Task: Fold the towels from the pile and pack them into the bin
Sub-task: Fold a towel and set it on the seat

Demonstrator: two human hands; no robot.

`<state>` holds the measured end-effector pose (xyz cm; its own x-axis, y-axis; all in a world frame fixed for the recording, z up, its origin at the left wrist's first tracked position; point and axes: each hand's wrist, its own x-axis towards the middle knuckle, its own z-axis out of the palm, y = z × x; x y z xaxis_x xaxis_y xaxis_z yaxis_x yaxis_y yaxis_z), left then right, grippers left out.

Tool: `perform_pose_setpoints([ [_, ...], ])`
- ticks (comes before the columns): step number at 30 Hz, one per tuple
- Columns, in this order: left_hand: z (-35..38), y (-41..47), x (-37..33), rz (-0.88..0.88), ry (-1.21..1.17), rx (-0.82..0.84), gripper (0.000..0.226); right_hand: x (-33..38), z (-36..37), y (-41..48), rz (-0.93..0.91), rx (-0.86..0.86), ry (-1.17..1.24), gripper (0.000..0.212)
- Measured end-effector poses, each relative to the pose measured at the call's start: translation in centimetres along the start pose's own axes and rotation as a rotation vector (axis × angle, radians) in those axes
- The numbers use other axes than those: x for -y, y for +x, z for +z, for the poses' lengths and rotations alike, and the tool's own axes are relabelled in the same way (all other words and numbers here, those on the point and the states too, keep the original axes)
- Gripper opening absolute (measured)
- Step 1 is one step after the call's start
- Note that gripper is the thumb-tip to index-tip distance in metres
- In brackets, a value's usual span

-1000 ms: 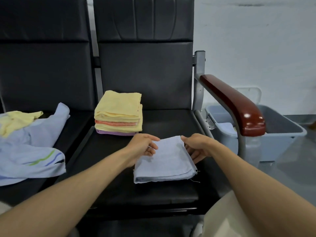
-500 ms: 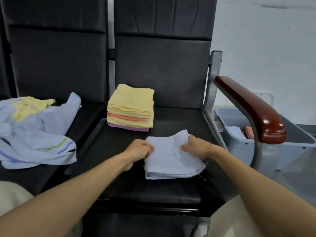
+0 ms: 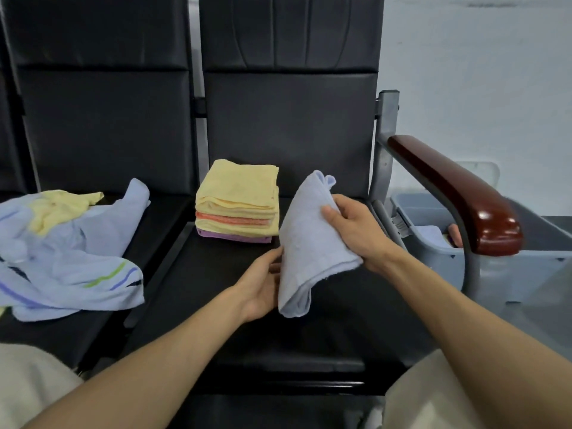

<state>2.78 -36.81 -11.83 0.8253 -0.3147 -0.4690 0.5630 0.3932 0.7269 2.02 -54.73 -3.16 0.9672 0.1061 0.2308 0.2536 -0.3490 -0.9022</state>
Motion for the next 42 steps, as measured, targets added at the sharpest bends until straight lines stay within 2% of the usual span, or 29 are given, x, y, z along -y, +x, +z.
perform_pose_setpoints([
  [2, 0.3, -0.8, -0.2, -0.038, -0.073, 0.118, 0.048, 0.2, -0.7, -0.2, 0.045, -0.039, 0.070, 0.022],
  [4, 0.4, -0.7, -0.7, -0.023, -0.056, 0.154, 0.047, 0.1, -1.5, -0.2, 0.128, -0.063, 0.128, 0.023],
  [6, 0.8, -0.6, -1.6, 0.003, 0.067, 0.144, 0.047, -0.3, -2.5, -0.3, 0.209, -0.097, 0.153, 0.019],
  [9, 1.1, 0.3, -3.5, 0.116, 0.401, 0.091, 0.049, -1.4, -3.6, -0.4, 0.291, -0.111, 0.119, 0.017],
  [13, 1.6, 2.5, -5.7, 0.211, 0.724, 0.012, 0.058, -2.6, -3.8, 0.7, 0.281, 0.053, -0.289, 0.020],
  [16, 2.7, 4.4, -6.5, 0.276, 0.897, -0.066, 0.053, -4.3, -4.0, 3.1, 0.241, 0.044, -0.547, 0.021],
  [22, 5.0, 10.0, -7.0, 0.388, 1.013, -0.153, 0.034, -8.0, -5.4, 8.9, 0.250, -0.122, -0.606, 0.027],
  [29, 5.8, 16.3, -5.8, 0.461, 1.008, -0.382, 0.047, -13.0, -4.8, 12.8, 0.315, -0.214, -0.638, 0.031],
  [33, 5.3, 18.3, -4.8, 0.449, 0.886, -0.478, 0.056, -15.0, -4.2, 13.6, 0.378, -0.277, -0.553, 0.043],
  [36, 5.2, 18.2, -4.5, 0.462, 0.890, -0.442, 0.061, -15.1, -3.5, 13.5, 0.349, -0.284, -0.577, 0.040],
  [40, 5.4, 16.2, -4.5, 0.419, 0.960, -0.327, 0.065, -13.7, -2.7, 11.8, 0.337, -0.319, -0.829, 0.039],
  [42, 4.8, 14.7, -4.7, 0.399, 1.032, -0.242, 0.059, -12.4, -1.9, 10.7, 0.356, -0.333, -0.919, 0.036],
])
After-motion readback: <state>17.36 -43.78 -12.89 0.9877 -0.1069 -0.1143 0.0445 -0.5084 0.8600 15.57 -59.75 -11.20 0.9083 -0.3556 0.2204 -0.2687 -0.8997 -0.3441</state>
